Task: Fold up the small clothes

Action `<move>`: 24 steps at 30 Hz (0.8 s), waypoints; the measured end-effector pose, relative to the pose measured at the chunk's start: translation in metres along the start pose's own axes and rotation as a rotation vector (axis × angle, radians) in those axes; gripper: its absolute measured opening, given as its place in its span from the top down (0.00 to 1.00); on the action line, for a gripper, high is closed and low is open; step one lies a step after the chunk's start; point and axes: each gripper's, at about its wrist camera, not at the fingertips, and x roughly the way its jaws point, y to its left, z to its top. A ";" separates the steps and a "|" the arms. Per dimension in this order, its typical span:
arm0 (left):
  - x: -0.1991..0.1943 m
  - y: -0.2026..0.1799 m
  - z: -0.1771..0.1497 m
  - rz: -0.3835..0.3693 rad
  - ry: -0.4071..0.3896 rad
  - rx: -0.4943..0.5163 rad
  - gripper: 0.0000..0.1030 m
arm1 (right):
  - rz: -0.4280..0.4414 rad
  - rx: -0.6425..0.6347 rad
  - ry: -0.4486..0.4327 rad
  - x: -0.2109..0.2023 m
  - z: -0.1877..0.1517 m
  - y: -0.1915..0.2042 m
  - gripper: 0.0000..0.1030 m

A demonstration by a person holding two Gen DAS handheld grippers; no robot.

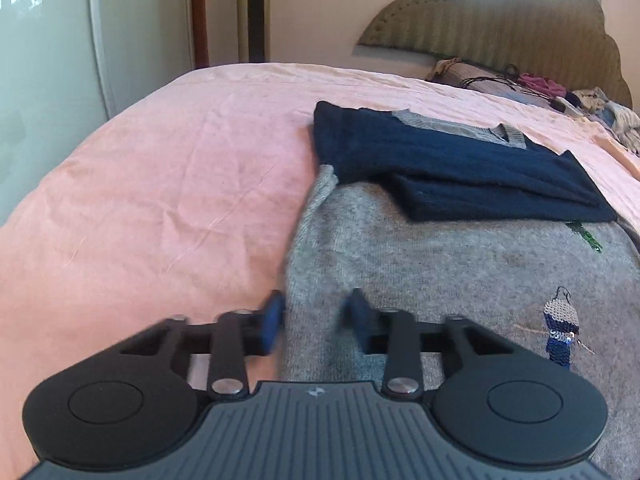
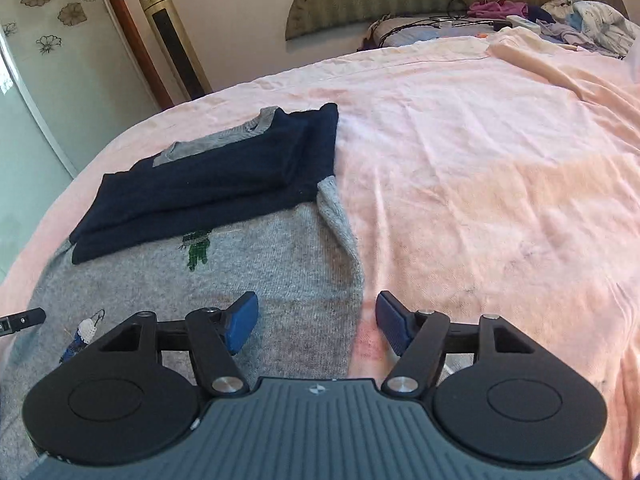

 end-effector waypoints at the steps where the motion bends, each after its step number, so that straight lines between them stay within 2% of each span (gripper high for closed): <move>1: -0.001 0.002 0.002 -0.005 0.008 -0.003 0.96 | 0.018 0.023 0.025 0.004 0.002 -0.002 0.89; 4: -0.005 0.012 0.004 0.069 -0.015 0.025 1.00 | 0.020 0.008 0.004 -0.004 0.002 -0.004 0.90; 5: -0.002 0.018 0.004 0.082 0.000 0.024 1.00 | 0.016 0.016 -0.010 -0.010 0.003 -0.008 0.90; 6: 0.003 0.023 0.001 0.126 0.013 0.026 1.00 | 0.015 0.035 -0.020 -0.014 0.003 -0.014 0.95; 7: 0.003 0.027 -0.004 0.144 -0.017 0.039 1.00 | -0.013 0.044 -0.019 -0.015 0.001 -0.019 0.94; 9: -0.002 0.029 -0.005 0.118 -0.016 0.032 1.00 | -0.013 0.045 -0.024 -0.012 -0.006 -0.027 0.95; 11: -0.017 0.037 -0.007 0.016 0.001 -0.040 0.97 | 0.007 0.097 -0.018 -0.016 -0.006 -0.030 0.91; 12: -0.022 0.040 -0.010 -0.035 0.017 -0.063 0.96 | 0.035 0.129 -0.013 -0.019 -0.007 -0.032 0.78; 13: -0.029 0.042 -0.015 -0.096 0.038 -0.090 0.93 | 0.074 0.155 -0.016 -0.025 -0.009 -0.034 0.58; 15: -0.038 0.048 -0.028 -0.169 0.072 -0.156 0.86 | 0.126 0.163 -0.015 -0.036 -0.015 -0.034 0.36; 17: -0.045 0.053 -0.040 -0.225 0.070 -0.224 0.74 | 0.162 0.175 0.035 -0.039 -0.021 -0.036 0.37; 18: -0.046 0.055 -0.044 -0.252 0.070 -0.254 0.72 | 0.179 0.166 0.050 -0.040 -0.025 -0.036 0.37; 20: -0.046 0.056 -0.043 -0.289 0.080 -0.290 0.60 | 0.188 0.135 0.054 -0.040 -0.028 -0.032 0.39; 21: -0.046 0.057 -0.041 -0.311 0.087 -0.308 0.56 | 0.173 0.127 0.059 -0.040 -0.027 -0.031 0.47; 22: -0.045 0.058 -0.039 -0.342 0.097 -0.329 0.41 | 0.161 0.122 0.068 -0.038 -0.026 -0.030 0.59; 23: -0.046 0.060 -0.037 -0.372 0.106 -0.344 0.26 | 0.158 0.122 0.077 -0.037 -0.025 -0.030 0.61; 24: -0.047 0.059 -0.036 -0.398 0.103 -0.347 0.23 | 0.162 0.122 0.081 -0.037 -0.024 -0.031 0.61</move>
